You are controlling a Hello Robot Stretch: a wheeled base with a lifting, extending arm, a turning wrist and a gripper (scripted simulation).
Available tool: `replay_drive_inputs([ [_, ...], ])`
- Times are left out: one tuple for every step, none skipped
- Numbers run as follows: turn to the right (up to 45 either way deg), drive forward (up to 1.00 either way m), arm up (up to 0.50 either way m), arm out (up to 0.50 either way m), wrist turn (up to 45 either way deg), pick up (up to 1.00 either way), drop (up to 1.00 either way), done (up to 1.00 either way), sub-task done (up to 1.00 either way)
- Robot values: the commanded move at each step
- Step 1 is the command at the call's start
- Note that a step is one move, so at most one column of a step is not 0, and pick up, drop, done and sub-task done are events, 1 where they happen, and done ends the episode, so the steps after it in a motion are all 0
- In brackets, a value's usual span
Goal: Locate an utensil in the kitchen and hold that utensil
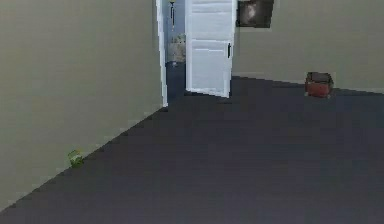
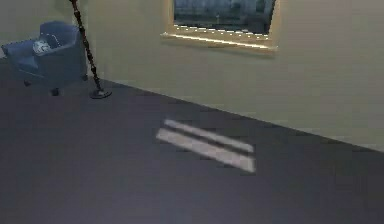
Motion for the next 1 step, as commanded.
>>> replay_drive_inputs([
  [0.0, 1.00, 0.00, 0.00, 0.0, 0.00, 0.00, 0.00, 0.00],
])
